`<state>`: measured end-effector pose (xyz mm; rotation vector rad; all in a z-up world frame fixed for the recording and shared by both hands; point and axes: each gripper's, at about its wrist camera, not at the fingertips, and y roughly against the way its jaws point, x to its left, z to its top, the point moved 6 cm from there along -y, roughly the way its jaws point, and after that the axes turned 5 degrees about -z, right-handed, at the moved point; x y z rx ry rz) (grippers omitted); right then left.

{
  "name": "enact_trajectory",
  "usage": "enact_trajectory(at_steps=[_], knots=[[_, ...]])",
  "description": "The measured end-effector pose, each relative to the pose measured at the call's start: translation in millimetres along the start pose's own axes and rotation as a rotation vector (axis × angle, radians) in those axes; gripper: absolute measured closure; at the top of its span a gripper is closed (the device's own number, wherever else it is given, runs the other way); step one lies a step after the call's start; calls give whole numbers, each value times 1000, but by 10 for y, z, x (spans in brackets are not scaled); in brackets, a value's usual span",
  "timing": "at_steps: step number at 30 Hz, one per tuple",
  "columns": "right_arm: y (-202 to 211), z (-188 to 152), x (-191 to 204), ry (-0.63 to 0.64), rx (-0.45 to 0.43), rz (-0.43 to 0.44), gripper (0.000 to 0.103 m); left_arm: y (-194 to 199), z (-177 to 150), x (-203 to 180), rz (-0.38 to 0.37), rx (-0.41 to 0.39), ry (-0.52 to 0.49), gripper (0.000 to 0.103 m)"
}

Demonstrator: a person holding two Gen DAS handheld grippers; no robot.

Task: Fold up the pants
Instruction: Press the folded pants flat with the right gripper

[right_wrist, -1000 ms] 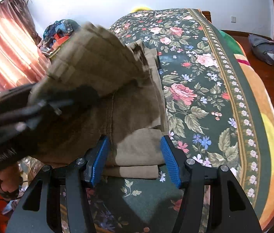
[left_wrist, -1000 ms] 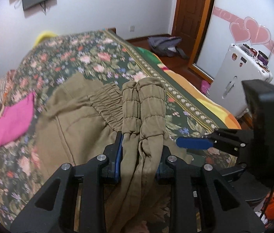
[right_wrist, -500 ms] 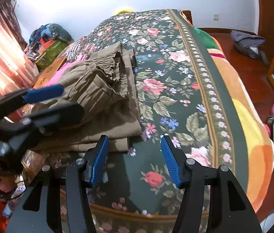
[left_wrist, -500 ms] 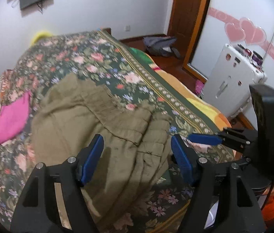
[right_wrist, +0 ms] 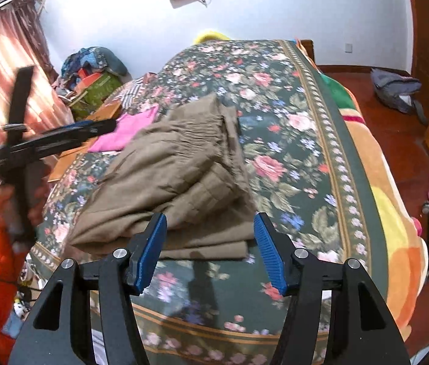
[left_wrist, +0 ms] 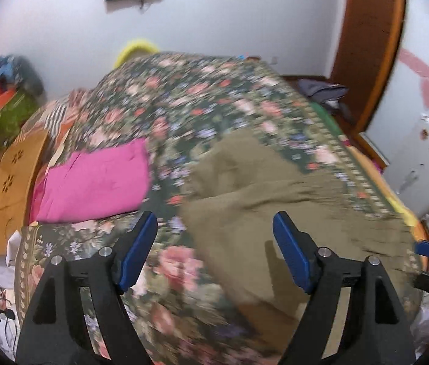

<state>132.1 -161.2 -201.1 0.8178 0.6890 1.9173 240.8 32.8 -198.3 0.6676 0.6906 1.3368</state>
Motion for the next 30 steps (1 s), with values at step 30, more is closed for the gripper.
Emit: enact_trajectory(at_steps=[30], knots=[[-985, 333, -447, 141, 144, -144, 38, -556, -684, 822, 39, 142, 84, 25]])
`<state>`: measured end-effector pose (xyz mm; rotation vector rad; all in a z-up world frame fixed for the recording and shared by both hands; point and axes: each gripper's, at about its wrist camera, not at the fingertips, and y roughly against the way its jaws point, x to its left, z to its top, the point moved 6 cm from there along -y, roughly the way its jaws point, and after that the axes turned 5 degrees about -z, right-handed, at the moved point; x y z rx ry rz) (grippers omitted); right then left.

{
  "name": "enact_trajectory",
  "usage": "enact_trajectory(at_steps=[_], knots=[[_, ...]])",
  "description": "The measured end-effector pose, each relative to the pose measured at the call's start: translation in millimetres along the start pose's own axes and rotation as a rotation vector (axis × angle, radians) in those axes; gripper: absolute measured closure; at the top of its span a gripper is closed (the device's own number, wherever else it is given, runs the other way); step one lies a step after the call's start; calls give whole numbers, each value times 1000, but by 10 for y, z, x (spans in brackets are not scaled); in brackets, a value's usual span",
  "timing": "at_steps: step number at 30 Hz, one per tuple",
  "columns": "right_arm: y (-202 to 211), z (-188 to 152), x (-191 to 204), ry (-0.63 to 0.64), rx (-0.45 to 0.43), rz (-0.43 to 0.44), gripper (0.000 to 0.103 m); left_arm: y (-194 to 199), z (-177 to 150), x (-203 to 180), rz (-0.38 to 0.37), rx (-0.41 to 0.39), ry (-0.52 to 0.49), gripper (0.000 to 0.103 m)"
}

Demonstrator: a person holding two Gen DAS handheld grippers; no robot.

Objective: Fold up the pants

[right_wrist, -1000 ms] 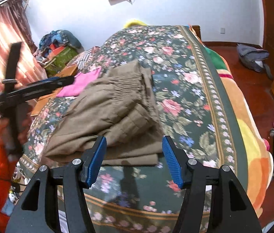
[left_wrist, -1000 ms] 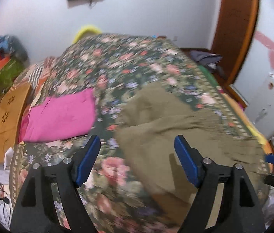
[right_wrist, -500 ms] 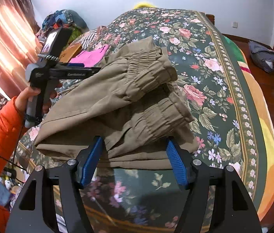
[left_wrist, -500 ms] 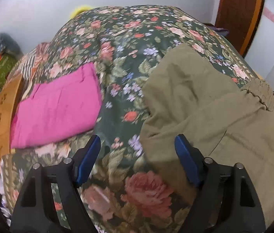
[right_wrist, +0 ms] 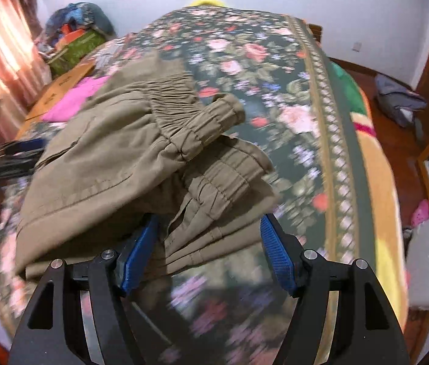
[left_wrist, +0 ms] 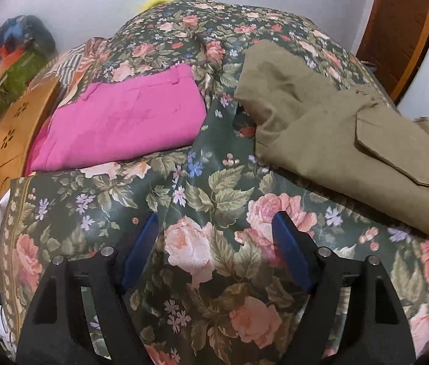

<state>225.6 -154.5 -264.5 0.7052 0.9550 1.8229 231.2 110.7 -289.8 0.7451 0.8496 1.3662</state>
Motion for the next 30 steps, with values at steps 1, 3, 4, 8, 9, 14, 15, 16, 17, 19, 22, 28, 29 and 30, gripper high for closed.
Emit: enact_trajectory(at_steps=[1, 3, 4, 8, 9, 14, 15, 16, 17, 19, 22, 28, 29, 30], knots=[[-53, 50, -80, -7, -4, -22, 38, 37, 48, 9, -10, -15, 12, 25], [-136, 106, -208, -24, -12, -50, 38, 105, 174, 12, -33, -46, 33, 25], [-188, 128, -267, -30, -12, -60, 38, 119, 250, 0, -47, -56, 37, 25], [-393, 236, -475, -69, 13, -42, 38, 15, 506, -152, -117, -55, 26, 25], [-450, 274, -526, -80, 21, -44, 38, -39, 536, -185, -128, -47, 24, 25], [-609, 417, -655, -71, 31, -89, 38, -319, 670, -334, -148, -16, 24, 25], [-605, 438, -662, -71, 31, -88, 38, -378, 707, -340, -156, -10, 36, 25], [-575, 449, -670, -69, 27, -93, 38, -422, 737, -331, -163, -7, 47, 25], [-516, 450, -690, -69, 16, -106, 38, -453, 754, -321, -168, -5, 56, 25], [-414, 438, -742, -79, -1, -128, 38, -571, 794, -281, -168, 11, 72, 27], [-169, 374, -840, -127, -39, -128, 38, -761, 734, -245, -195, 77, 98, 50], [232, 366, -793, -226, -126, -49, 36, -659, 630, -229, -226, 43, 142, 78], [287, 373, -735, -236, -136, -20, 36, -622, 595, -233, -217, 35, 135, 79], [282, 400, -698, -235, -136, -7, 36, -590, 564, -234, -206, 29, 127, 81]])
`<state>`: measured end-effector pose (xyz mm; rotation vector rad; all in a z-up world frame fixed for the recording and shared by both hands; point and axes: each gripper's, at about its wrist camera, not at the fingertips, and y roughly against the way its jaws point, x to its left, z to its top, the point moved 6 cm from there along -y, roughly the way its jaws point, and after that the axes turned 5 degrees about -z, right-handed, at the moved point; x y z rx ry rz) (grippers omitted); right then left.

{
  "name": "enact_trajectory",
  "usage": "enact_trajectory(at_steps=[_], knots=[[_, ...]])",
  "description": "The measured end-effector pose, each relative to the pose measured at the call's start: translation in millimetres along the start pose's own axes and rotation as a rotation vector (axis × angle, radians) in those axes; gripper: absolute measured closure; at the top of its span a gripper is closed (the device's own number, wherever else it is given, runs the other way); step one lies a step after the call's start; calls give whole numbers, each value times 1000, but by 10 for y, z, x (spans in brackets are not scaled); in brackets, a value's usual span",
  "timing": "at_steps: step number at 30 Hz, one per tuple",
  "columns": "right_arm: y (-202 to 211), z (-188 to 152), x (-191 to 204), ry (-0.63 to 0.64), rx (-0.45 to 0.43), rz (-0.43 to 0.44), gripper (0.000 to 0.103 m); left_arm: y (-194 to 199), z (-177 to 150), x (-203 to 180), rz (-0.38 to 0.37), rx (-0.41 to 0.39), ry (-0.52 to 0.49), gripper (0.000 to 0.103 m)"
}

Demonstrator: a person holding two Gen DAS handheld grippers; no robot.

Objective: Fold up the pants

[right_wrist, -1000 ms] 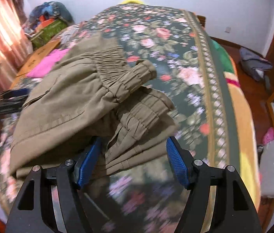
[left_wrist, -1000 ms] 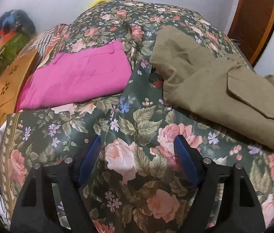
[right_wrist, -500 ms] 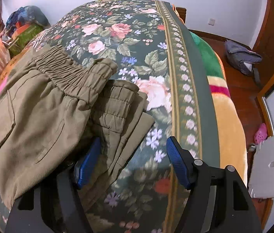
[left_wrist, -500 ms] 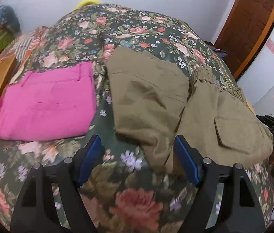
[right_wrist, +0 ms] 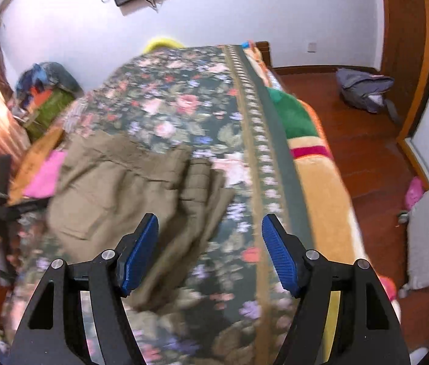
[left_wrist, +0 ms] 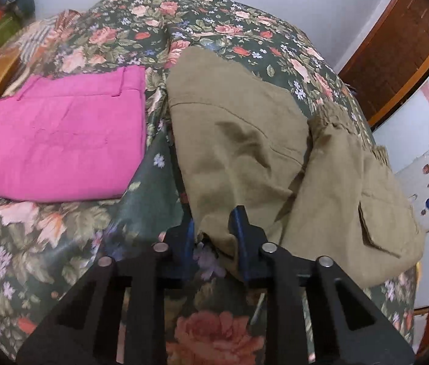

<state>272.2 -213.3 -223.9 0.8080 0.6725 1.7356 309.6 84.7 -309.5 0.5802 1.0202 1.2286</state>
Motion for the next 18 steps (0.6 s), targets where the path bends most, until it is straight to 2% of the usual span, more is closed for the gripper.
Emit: enact_trajectory(at_steps=[3, 7, 9, 12, 13, 15, 18], knots=[[-5, -24, 240, 43, 4, 40, 36, 116, -98, 20, 31, -14, -11, 81], [-231, -178, 548, 96, 74, 93, 36, 320, -269, 187, 71, -22, 4, 81], [-351, -240, 640, 120, 98, 93, 36, 420, -362, 285, 90, -19, 15, 81], [-526, -284, 747, 117, 132, 140, 36, 563, -511, 433, 104, -6, 40, 79], [-561, -284, 755, 108, 140, 146, 36, 620, -559, 502, 134, -1, 45, 80], [-584, -269, 762, 110, 140, 136, 36, 735, -633, 625, 193, 2, 48, 79], [-547, -234, 796, 153, 121, 90, 36, 910, -651, 767, 199, -12, 84, 80]])
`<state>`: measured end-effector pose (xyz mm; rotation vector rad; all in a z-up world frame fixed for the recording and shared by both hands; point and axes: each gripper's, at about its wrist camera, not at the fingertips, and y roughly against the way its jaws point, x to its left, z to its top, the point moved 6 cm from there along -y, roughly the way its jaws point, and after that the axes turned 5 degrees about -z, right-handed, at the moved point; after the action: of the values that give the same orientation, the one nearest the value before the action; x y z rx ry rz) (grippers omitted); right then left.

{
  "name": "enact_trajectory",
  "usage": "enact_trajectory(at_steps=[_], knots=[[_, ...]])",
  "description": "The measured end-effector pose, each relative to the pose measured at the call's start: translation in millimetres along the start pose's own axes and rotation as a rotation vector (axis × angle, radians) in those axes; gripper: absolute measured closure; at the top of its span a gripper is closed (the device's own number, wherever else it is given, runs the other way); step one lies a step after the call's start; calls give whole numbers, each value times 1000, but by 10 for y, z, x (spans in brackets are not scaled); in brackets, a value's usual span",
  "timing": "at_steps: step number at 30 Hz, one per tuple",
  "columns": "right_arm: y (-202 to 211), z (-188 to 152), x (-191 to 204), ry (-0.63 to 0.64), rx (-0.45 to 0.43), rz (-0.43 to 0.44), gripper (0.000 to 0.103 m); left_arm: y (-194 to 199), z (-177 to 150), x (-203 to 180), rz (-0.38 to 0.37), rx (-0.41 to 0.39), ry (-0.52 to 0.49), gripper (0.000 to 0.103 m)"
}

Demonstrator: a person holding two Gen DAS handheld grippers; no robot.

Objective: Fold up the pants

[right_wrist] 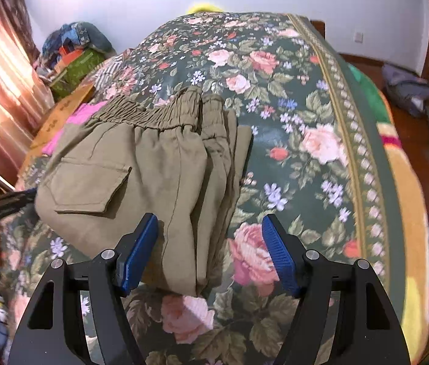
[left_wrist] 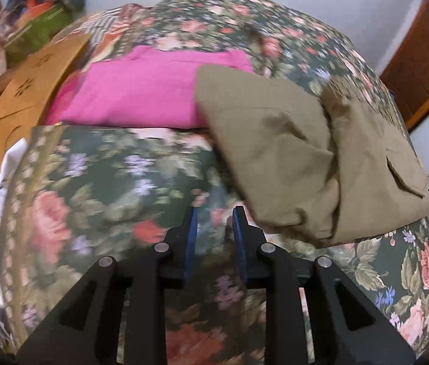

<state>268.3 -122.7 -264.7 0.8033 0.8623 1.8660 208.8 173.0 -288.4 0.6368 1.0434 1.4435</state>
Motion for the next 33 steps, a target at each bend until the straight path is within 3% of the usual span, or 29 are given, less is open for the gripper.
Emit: enact_trajectory(at_steps=[5, 7, 9, 13, 16, 20, 24, 28, 29, 31, 33], knots=[[193, 119, 81, 32, -53, -24, 36, 263, 291, -97, -74, -86, -16, 78], [242, 177, 121, 30, -79, -11, 36, 246, 407, -228, -98, -95, -42, 68], [244, 229, 173, 41, -91, -1, 36, 115, 523, -443, -149, -81, -89, 62], [40, 191, 260, 81, -42, -16, 36, -341, 628, -649, -154, 9, -142, 61], [-102, 101, 258, 90, -2, 0, 36, -632, 655, -556, -75, 48, -157, 61], [-93, 79, 191, 70, 3, 22, 36, -659, 776, -357, -70, 26, -128, 61], [-107, 38, 164, 57, 11, 43, 36, -534, 939, -18, 118, -35, -103, 60], [-89, 32, 157, 50, 5, 37, 36, -425, 937, 226, 101, -27, -31, 58], [-75, 38, 157, 52, 3, 34, 36, -350, 904, 245, 96, -38, -30, 55], [-29, 78, 139, 56, -10, 10, 36, -220, 834, 230, 91, -66, -28, 29], [32, 140, 107, 57, -21, -9, 35, -103, 745, 165, 76, -88, -33, 25]])
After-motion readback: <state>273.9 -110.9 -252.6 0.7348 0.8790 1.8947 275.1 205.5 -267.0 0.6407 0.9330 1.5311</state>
